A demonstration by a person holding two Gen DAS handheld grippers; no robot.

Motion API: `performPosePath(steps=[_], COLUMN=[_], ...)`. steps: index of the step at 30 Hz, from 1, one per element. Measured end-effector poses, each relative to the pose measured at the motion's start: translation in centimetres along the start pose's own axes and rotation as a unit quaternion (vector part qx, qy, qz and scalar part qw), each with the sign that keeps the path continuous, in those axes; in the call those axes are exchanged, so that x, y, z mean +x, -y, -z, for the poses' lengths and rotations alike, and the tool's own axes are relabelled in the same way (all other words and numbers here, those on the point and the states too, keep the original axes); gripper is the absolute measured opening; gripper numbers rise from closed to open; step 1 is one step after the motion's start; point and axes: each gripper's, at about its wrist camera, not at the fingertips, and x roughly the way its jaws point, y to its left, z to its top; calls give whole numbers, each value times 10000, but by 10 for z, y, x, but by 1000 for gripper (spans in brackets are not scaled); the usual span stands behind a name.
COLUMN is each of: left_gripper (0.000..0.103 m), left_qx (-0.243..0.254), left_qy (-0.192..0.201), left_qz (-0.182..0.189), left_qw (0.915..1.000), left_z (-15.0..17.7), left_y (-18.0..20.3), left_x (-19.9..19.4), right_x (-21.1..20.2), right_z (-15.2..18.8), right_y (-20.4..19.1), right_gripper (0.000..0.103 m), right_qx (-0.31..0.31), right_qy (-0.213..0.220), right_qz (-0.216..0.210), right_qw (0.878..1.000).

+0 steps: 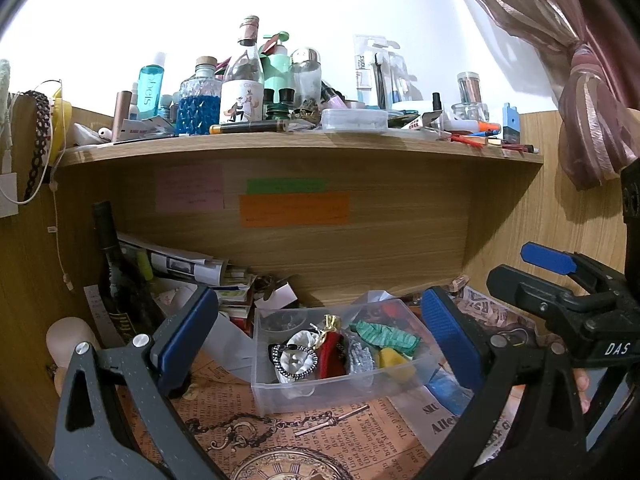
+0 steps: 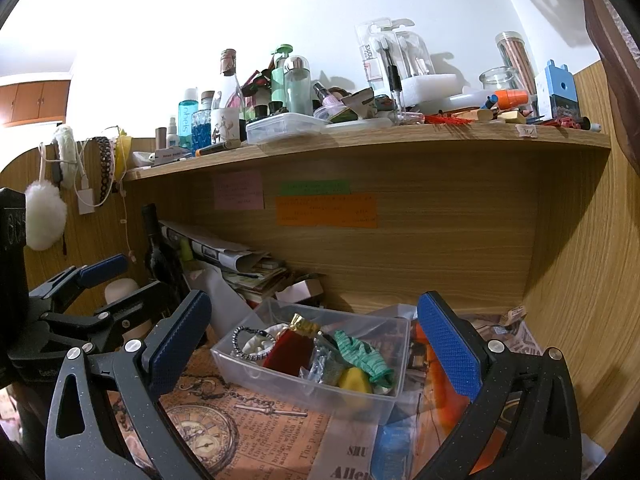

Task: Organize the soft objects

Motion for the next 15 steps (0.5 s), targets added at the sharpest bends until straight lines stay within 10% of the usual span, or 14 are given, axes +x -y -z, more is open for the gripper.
performPosePath(steps=[15], left_gripper=[103], left_qx=[-42], left_qy=[-20], left_qz=[55], left_qw=[10000], left_z=[1], left_y=[-2], left_x=[1], right_x=[2], right_z=[2], right_y=[0], right_gripper=[103], right_qx=[0], right_qy=[-40], right_qz=[-4], right_qw=[10000])
